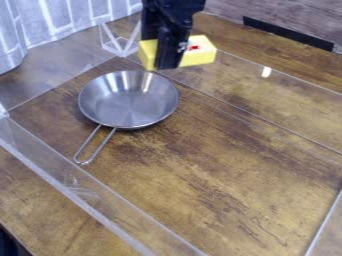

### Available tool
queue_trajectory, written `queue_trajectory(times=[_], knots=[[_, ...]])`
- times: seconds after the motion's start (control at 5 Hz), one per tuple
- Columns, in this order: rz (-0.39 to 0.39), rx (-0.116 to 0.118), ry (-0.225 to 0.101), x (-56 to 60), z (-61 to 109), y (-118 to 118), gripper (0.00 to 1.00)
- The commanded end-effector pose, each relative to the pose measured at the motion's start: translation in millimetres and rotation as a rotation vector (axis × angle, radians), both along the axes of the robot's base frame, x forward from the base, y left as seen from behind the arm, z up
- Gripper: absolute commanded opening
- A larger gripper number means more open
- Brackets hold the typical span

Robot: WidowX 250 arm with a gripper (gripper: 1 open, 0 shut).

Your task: Put the yellow object in the silver pan

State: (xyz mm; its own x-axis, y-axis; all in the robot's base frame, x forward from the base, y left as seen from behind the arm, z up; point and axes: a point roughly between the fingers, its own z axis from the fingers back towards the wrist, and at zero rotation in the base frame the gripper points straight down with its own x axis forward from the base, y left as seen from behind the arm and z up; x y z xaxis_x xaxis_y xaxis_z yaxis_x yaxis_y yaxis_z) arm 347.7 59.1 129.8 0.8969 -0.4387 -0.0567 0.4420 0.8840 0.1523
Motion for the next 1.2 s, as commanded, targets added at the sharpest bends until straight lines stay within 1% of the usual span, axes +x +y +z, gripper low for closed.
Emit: queue_trajectory(times=[0.0, 0.2, 0.4, 0.6, 0.8, 1.0], knots=[[0.025, 0.021, -0.087, -4.4, 28.5, 18, 0.00], [0.035, 0.027, -0.071, -7.2, 22.1, 30, 0.00], [0.043, 0.027, -0.064, -8.6, 15.5, 38, 0.00], [0.047, 0.029, -0.054, -6.9, 7.6, 47, 0.00], [0.058, 0.034, -0.040, -10.6, 0.3, 58, 0.00], [0.062, 0.035, -0.028, -13.5, -8.3, 68, 0.00]])
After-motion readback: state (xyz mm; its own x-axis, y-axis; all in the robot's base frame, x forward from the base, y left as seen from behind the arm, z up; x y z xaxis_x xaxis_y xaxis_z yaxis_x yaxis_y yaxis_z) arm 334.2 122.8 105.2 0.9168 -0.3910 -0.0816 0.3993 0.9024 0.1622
